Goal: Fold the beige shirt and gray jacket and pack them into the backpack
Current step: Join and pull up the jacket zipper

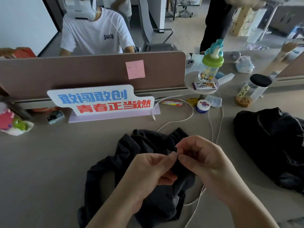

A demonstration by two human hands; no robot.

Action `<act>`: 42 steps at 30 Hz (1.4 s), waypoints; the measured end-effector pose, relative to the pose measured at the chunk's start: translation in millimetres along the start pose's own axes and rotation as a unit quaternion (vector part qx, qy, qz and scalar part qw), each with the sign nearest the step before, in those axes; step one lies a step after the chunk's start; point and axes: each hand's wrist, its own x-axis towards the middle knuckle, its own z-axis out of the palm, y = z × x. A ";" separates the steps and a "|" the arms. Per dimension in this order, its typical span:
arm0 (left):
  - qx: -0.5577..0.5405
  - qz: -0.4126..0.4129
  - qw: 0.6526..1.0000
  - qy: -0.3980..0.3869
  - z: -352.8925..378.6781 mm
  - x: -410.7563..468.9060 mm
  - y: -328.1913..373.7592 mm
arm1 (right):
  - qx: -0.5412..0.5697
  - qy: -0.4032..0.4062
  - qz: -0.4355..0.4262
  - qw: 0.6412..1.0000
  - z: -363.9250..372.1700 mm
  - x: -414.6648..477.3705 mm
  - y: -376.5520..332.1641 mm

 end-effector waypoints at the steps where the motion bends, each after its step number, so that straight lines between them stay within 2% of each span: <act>1: 0.009 0.001 1.000 -0.003 0.1 -0.2 1.3 | 0.008 0.005 0.003 1.000 0.3 1.0 -0.2; 6: -0.054 0.008 0.997 0.054 3.0 4.3 4.4 | 0.039 0.055 0.019 0.998 14.7 5.0 5.3; 12: -0.073 0.018 0.992 0.100 9.7 9.6 2.1 | 0.061 0.063 0.083 0.993 28.0 6.5 10.0; 17: -0.067 0.015 0.986 0.150 11.5 14.0 -3.9 | -0.150 0.152 0.028 0.977 30.0 9.7 14.0; 19: -0.092 0.018 0.982 0.165 10.2 14.8 -3.1 | -0.132 0.191 0.005 0.973 31.8 9.0 14.0; 22: -0.159 0.023 0.968 0.195 3.8 15.3 0.9 | 0.011 0.231 0.024 0.973 29.8 10.8 10.0; 25: -0.242 0.008 0.952 0.187 -3.9 12.8 2.7 | 0.136 0.182 0.097 0.969 25.8 13.8 7.5; 30: -0.266 0.014 0.950 0.161 -10.6 6.4 -1.6 | 0.250 0.107 0.150 0.951 29.0 13.8 3.4; 37: -0.221 0.050 0.962 0.153 -11.1 -2.0 -2.6 | 0.204 -0.038 0.148 0.967 32.2 8.4 1.0; 42: -0.184 0.055 0.972 0.138 -10.3 -4.2 -3.8 | 0.158 -0.065 0.134 0.976 33.5 7.4 0.2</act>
